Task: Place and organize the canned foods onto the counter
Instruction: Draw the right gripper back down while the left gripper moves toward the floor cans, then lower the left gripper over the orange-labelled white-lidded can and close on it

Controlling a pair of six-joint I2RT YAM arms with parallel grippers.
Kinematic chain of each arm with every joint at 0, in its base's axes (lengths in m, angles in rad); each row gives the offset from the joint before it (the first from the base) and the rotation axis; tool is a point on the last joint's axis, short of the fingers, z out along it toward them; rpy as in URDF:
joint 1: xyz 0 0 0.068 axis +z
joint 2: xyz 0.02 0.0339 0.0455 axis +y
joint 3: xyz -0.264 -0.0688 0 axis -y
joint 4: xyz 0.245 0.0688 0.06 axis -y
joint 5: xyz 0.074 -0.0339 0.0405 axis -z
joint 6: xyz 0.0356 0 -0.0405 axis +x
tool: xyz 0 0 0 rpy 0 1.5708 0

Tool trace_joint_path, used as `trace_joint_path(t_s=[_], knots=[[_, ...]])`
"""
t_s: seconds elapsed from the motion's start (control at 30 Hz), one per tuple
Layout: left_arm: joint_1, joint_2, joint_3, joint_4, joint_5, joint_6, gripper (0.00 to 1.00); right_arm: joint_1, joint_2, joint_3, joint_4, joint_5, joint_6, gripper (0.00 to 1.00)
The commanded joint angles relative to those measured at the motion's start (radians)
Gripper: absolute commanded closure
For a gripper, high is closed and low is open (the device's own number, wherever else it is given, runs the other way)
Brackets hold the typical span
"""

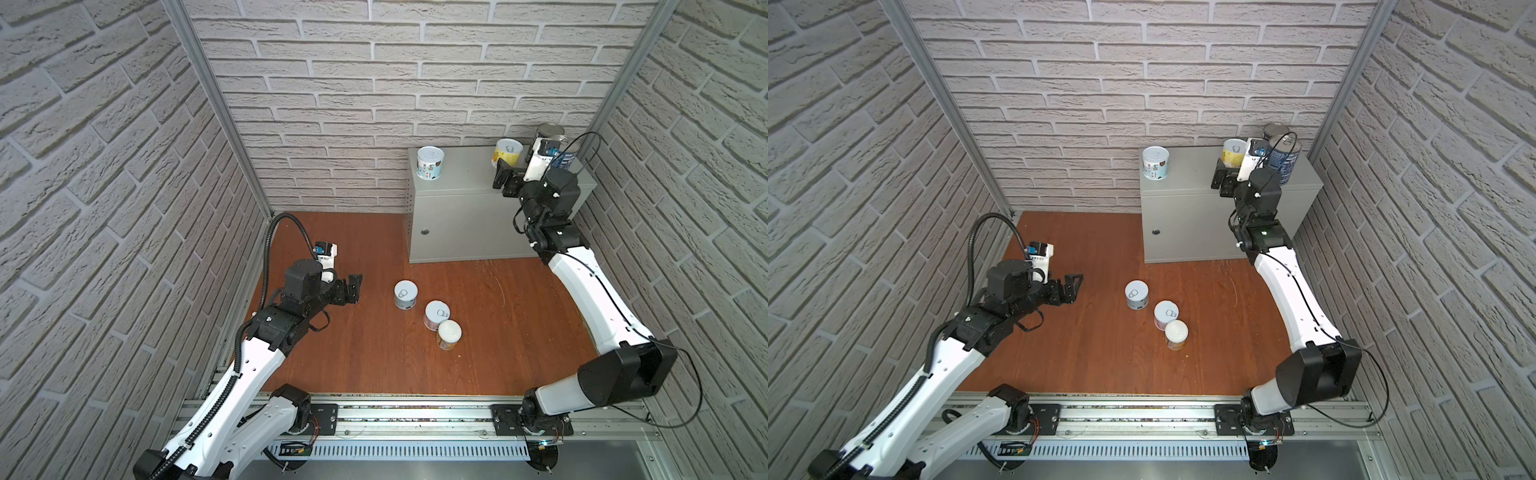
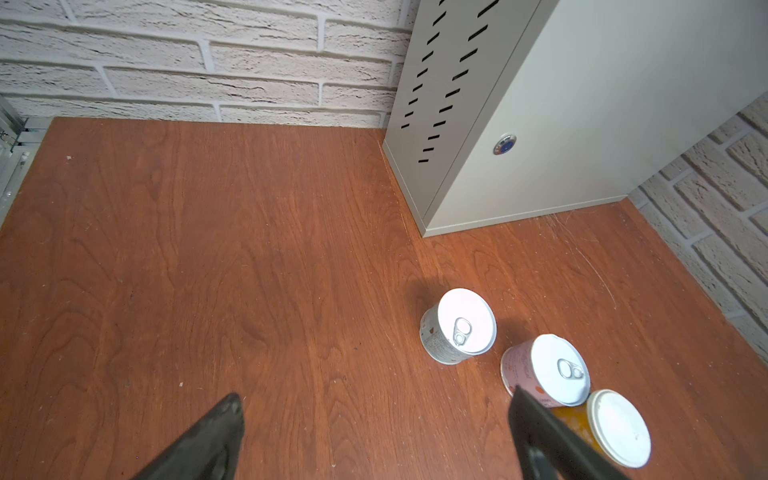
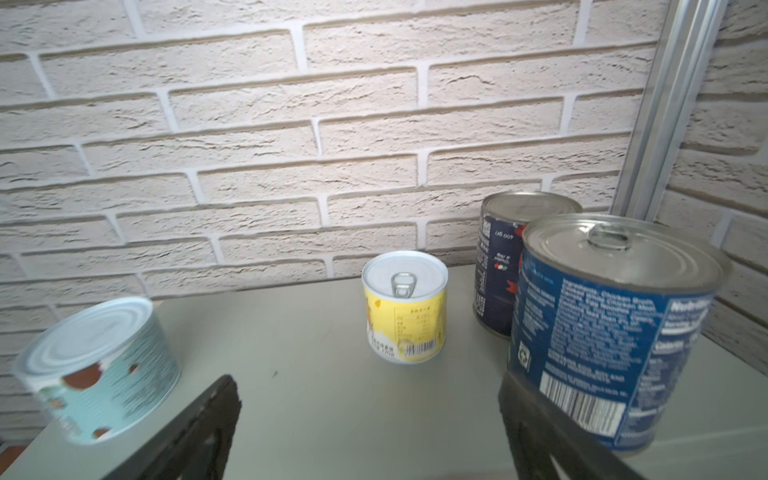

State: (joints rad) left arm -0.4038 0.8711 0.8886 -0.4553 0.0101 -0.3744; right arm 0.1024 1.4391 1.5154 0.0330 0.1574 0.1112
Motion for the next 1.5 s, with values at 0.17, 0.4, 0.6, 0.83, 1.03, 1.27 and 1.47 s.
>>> trace_joint_path(t_s=[0.17, 0.4, 0.6, 0.83, 1.03, 1.27, 1.47], knots=[[0.003, 0.008, 0.024, 0.009, 0.096, 0.003, 0.02, 0.005, -0.224, -0.111, -0.213, -0.095, 0.063, 0.02], [-0.045, 0.052, 0.07, -0.086, 0.113, 0.023, 0.02, 0.006, -0.446, -0.29, -0.354, -0.126, 0.097, 0.02], [-0.17, 0.058, 0.074, -0.102, 0.023, 0.041, 0.02, 0.004, -0.579, -0.348, -0.546, -0.041, 0.064, 0.02], [-0.271, 0.111, 0.087, -0.075, 0.037, 0.027, 0.01, 0.004, -0.719, -0.44, -0.719, -0.063, 0.101, 0.02], [-0.425, 0.171, 0.142, -0.103, -0.038, 0.029, 0.02, 0.004, -0.833, -0.574, -0.767, -0.164, 0.165, 0.02], [-0.533, 0.229, 0.102, -0.033, -0.098, -0.029, 0.02, 0.005, -0.895, -0.644, -0.851, -0.25, 0.161, 0.02], [-0.588, 0.313, 0.104, 0.039, -0.12, -0.033, 0.02, 0.005, -0.955, -0.694, -0.824, -0.241, 0.174, 0.02]])
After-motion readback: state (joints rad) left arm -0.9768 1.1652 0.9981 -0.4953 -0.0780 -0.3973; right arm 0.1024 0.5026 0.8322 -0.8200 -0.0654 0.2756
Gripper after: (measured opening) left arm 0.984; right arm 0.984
